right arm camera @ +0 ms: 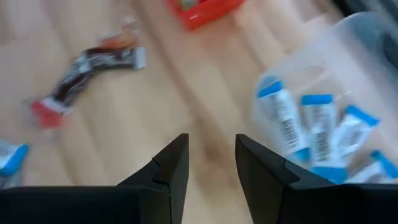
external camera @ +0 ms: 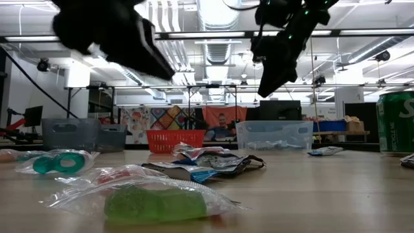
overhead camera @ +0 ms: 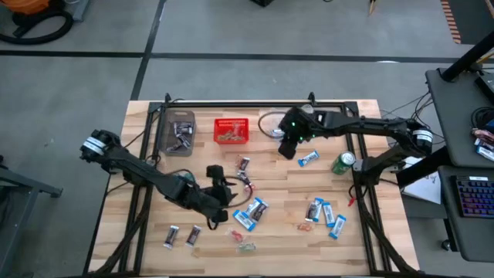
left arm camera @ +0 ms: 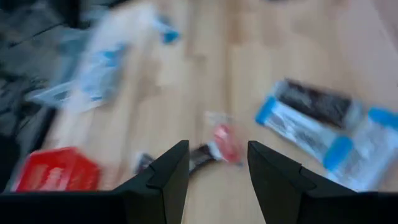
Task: Sort candy
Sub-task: Put the brown chocolate into the black bin
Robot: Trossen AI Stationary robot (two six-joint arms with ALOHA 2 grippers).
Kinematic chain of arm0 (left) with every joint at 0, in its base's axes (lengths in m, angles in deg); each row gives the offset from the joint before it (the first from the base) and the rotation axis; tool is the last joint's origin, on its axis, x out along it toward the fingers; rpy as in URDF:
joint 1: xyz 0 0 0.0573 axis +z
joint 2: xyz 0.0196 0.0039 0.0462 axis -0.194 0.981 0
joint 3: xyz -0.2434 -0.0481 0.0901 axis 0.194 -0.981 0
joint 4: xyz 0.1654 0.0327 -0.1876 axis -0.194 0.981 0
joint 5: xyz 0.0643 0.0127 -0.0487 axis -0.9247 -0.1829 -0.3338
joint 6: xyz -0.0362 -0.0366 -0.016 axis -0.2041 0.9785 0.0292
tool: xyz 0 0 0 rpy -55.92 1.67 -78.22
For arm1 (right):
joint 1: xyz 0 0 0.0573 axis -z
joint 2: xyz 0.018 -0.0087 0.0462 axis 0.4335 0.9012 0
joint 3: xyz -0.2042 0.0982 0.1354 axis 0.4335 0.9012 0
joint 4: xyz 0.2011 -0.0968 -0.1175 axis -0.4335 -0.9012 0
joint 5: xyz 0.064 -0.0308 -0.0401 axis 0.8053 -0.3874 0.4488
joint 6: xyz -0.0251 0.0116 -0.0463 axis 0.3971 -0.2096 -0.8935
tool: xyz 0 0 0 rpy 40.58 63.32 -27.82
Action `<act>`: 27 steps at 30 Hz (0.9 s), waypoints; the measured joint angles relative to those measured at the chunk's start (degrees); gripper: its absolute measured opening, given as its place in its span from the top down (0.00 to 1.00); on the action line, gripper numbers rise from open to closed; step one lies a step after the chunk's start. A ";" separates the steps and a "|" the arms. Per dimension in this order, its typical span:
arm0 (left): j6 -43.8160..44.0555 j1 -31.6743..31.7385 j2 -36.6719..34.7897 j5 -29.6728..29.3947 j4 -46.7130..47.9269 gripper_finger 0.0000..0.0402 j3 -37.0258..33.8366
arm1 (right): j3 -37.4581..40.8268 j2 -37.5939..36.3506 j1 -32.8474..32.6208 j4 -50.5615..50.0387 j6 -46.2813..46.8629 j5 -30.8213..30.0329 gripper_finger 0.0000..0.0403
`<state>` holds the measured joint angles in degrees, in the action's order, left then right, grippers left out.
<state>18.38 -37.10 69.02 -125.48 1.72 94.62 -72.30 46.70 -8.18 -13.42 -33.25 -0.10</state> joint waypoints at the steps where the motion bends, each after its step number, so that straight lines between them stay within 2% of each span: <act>1: -2.15 0.37 0.98 2.47 -0.23 0.64 -0.02 | 0.21 -0.46 -1.40 -0.42 0.65 0.01 0.71; 7: -12.83 6.52 3.75 19.49 -4.99 0.68 -0.04 | 0.56 -2.65 -10.21 -1.17 3.19 0.02 0.71; 12: -16.96 14.18 4.75 21.27 -4.84 0.71 -0.04 | 0.56 -3.46 -16.52 -1.27 4.31 0.00 0.71; 16: -20.80 18.44 5.64 22.82 -1.96 0.68 -0.04 | 0.59 -3.41 -19.63 -1.36 3.66 -0.22 0.71; 23: -27.67 23.22 8.10 30.36 -1.26 0.58 -0.04 | 0.59 -3.31 -20.52 -1.36 3.66 -0.41 0.70; 27: -29.73 24.47 9.84 34.47 -2.73 0.55 -0.02 | 0.59 -3.31 -20.52 -1.34 3.73 -0.46 0.71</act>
<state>-11.35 -12.64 78.86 -91.02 -1.01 94.60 -71.71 43.39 -28.69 -14.77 -29.52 -0.56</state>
